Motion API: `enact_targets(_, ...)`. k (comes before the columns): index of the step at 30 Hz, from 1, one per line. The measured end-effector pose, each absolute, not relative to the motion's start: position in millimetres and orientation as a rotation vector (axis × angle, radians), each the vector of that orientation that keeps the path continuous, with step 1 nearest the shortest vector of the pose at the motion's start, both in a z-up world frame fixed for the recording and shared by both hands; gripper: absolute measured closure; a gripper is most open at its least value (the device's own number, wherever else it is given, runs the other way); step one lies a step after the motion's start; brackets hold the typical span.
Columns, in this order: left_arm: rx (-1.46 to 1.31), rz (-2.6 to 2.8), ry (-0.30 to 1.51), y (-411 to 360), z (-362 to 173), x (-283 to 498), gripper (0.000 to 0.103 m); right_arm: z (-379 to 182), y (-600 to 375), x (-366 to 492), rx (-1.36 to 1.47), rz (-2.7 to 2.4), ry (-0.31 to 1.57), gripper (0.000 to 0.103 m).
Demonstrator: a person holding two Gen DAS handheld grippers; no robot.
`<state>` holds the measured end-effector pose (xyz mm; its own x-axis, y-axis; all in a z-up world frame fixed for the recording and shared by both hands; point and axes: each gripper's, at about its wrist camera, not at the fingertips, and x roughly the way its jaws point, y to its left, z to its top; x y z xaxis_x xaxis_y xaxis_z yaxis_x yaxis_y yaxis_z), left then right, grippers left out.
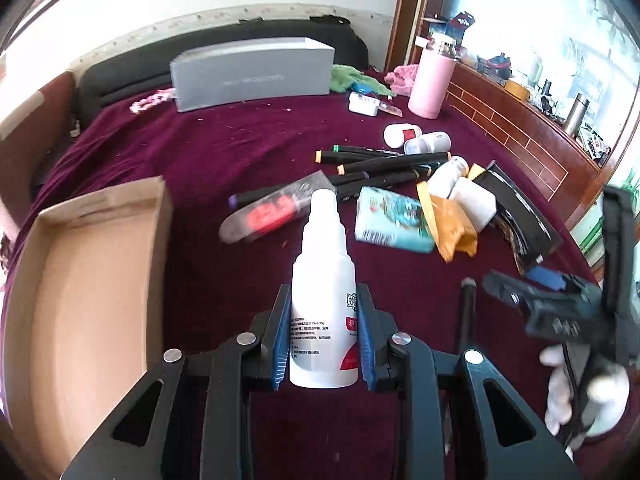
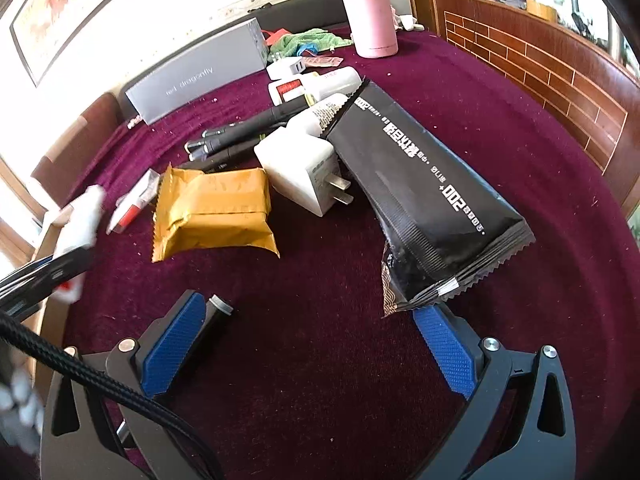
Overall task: Organize objects
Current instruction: 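Grasp the white spray bottle with the left gripper while the right gripper grasps a black marker, then carry the spray bottle and black marker into the cardboard box with both grippers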
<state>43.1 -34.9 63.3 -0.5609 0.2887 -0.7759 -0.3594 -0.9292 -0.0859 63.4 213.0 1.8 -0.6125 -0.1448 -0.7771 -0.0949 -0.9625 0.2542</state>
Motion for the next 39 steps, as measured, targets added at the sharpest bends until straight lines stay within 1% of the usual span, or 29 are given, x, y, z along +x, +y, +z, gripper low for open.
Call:
enact_targets(3,-1.22,2.502,0.081,-44.7,63.2,59.2,0.078,1.2,208.5,61.1,1.396,-2.772,-0.379,0.0)
enact_targets(6,-1.205,2.527,0.06,-56.5,65.0,75.0,0.078,0.2,199.5,55.3,1.489,-2.746,-0.245,0.001)
enact_targets(7,-1.2,2.537,0.053,-59.9,65.3,78.1,0.078,2.3,197.0,56.7,1.542,-2.729,-0.238,0.005)
enact_targets(8,-1.198,2.539,0.038,-62.9,65.4,80.5,0.078,5.3,195.5,60.4,1.561,-2.71,-0.272,0.005)
enact_targets(10,-1.201,2.531,-0.003,-69.3,64.6,84.5,0.078,15.1,185.6,75.3,1.519,-2.662,-0.389,0.005)
enact_targets(11,-1.198,2.528,-0.016,-72.5,64.5,86.1,0.078,17.7,178.5,80.6,1.512,-2.655,-0.379,0.005)
enact_targets(12,-1.191,2.527,-0.026,-75.8,64.8,88.0,0.078,19.5,164.9,87.2,1.51,-2.66,-0.326,0.006)
enact_targets(14,-1.182,2.531,-0.024,-79.9,65.8,91.6,0.078,17.1,147.1,93.0,1.531,-2.656,-0.256,0.016)
enact_targets(15,-1.173,2.537,-0.025,-83.1,66.6,94.3,0.078,15.7,142.5,93.3,1.541,-2.649,-0.245,0.031)
enact_targets(16,-1.167,2.541,-0.028,-85.9,66.9,96.6,0.078,12.6,136.7,93.6,1.56,-2.63,-0.243,0.042)
enact_targets(18,-1.156,2.549,-0.034,-91.5,66.9,100.9,0.078,10.4,132.0,92.8,1.577,-2.609,-0.273,0.042)
enact_targets(23,-1.148,2.56,-0.062,-101.9,63.2,103.1,0.078,11.8,120.9,88.3,1.607,-2.629,-0.211,0.042)
enact_targets(25,-1.142,2.568,-0.069,-104.5,61.2,104.9,0.078,14.1,107.5,88.1,1.613,-2.665,-0.117,0.043)
enact_targets(26,-1.138,2.568,-0.071,-105.5,60.7,105.8,0.078,14.0,101.9,87.7,1.62,-2.678,-0.078,0.046)
enact_targets(27,-1.136,2.566,-0.072,-106.3,60.1,106.5,0.078,12.2,95.3,87.1,1.632,-2.687,-0.055,0.055)
enact_targets(29,-1.136,2.564,-0.071,-107.7,59.0,106.8,0.078,7.0,83.7,87.0,1.648,-2.7,0.007,0.061)
enact_targets(30,-1.143,2.56,-0.074,-108.7,57.8,106.1,0.078,7.5,77.0,88.7,1.628,-2.722,0.051,0.068)
enact_targets(31,-1.149,2.555,-0.074,-109.1,56.6,105.5,0.078,8.0,72.7,90.0,1.617,-2.733,0.073,0.073)
enact_targets(32,-1.156,2.548,-0.064,-107.4,55.4,104.2,0.078,8.1,69.6,90.7,1.612,-2.74,0.09,0.074)
enact_targets(34,-1.158,2.552,-0.034,-102.3,53.7,102.1,0.078,8.5,65.1,93.1,1.597,-2.74,0.111,0.085)
enact_targets(36,-1.169,2.557,-0.006,-97.0,52.1,96.7,0.078,8.5,64.9,96.4,1.59,-2.722,0.1,0.089)
enact_targets(39,-1.213,2.542,0.038,-86.3,45.4,87.7,0.078,8.4,66.4,99.9,1.59,-2.706,0.092,0.09)
